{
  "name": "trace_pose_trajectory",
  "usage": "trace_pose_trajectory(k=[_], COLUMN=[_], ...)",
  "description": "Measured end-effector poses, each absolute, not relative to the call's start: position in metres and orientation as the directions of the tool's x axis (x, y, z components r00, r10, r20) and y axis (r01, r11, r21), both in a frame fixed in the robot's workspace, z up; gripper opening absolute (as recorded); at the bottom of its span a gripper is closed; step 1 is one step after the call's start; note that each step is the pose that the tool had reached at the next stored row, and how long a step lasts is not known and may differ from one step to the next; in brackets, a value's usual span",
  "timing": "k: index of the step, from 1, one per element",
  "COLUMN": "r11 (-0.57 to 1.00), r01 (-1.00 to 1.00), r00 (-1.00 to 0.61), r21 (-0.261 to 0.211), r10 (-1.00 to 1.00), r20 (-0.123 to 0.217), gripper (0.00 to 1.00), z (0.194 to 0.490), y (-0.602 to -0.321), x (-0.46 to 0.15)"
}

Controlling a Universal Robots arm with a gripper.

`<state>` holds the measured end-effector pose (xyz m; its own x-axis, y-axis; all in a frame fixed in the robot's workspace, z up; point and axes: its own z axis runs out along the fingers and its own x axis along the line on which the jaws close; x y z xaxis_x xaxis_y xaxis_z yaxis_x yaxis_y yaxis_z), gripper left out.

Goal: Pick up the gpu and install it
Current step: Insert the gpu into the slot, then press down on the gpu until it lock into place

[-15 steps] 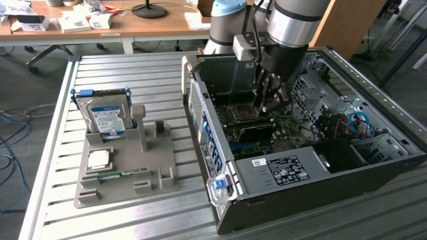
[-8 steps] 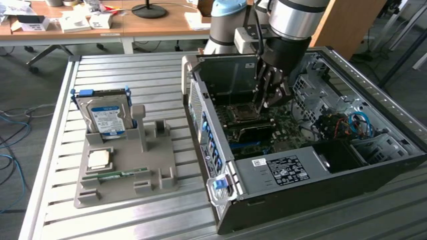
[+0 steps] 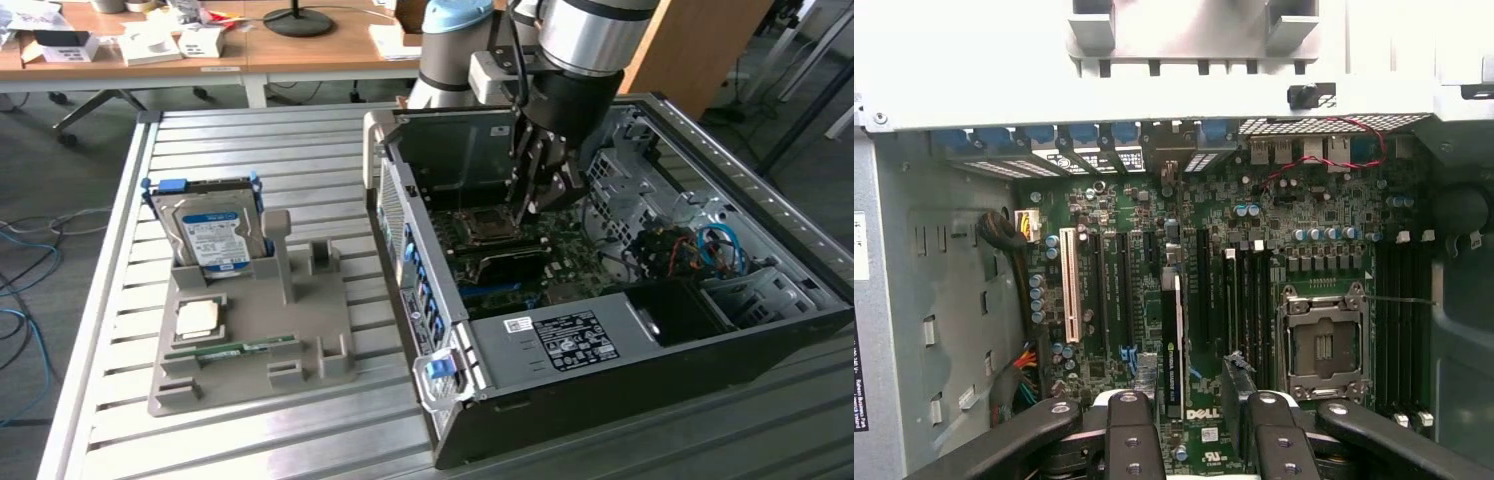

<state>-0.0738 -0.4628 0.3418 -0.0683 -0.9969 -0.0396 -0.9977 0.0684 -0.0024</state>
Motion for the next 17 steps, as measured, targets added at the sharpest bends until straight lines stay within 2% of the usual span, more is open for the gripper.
trace_pose_trajectory(k=[17], r11=[0.068], r01=[-0.998], r00=[-0.068], r21=[-0.002], r10=[-0.997], r20=[-0.040], gripper=[0.38], z=[0.3418], y=[-0.4628], x=[-0.0738])
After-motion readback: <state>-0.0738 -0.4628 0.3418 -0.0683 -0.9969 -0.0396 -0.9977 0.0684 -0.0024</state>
